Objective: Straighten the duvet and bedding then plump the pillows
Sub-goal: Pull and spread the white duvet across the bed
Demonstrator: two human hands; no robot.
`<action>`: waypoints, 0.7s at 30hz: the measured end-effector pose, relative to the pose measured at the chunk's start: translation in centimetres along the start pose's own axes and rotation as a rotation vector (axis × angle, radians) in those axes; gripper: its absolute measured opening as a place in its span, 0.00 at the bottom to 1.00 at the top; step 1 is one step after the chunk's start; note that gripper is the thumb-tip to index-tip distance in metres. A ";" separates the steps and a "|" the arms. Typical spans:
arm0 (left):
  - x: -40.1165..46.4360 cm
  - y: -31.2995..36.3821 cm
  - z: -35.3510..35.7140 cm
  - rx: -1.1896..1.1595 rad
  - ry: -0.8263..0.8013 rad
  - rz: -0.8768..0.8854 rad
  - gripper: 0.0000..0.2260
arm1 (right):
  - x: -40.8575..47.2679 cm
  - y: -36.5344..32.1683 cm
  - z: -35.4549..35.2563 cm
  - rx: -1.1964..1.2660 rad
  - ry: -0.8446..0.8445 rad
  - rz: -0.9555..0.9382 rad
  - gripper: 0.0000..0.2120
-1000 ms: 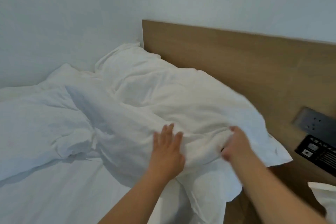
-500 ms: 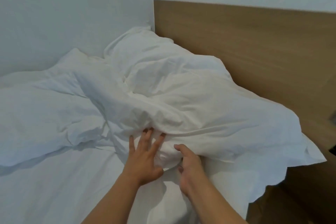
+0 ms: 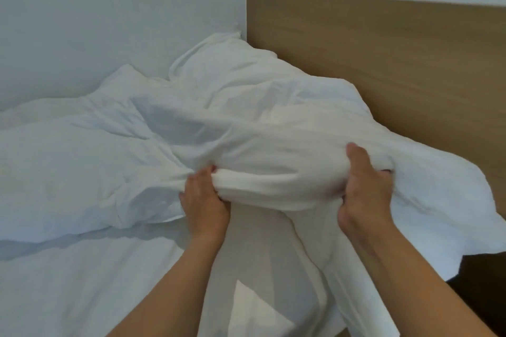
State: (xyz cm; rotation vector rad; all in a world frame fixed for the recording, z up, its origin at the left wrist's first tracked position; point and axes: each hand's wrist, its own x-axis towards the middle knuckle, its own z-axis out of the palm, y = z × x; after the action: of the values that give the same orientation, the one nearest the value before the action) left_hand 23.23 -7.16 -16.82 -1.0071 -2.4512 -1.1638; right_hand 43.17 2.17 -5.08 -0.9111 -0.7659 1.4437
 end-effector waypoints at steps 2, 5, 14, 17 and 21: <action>2.0 1.6 -2.3 -0.102 0.034 0.016 0.15 | 0.5 -0.6 -1.0 0.021 -0.009 0.034 0.25; 3.7 3.7 -6.4 0.054 0.014 0.118 0.06 | -0.8 -0.3 -0.6 0.095 -0.252 0.230 0.35; -2.9 0.7 -9.0 0.627 -1.194 -0.036 0.16 | -5.2 7.8 -3.6 -0.879 -0.320 0.622 0.08; -5.7 -0.8 -9.7 0.541 -1.614 -0.409 0.16 | -6.5 7.2 -5.8 -1.355 -0.679 1.007 0.14; -5.2 1.6 -10.9 0.413 -1.641 -0.369 0.25 | -5.1 1.8 -3.3 -1.465 -0.823 0.973 0.27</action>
State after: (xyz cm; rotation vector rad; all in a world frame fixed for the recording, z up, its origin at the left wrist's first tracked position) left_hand 27.37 -17.19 -11.35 -1.7703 -3.8205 0.6184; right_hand 45.15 -3.21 -7.79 -1.9720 -2.3913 2.0424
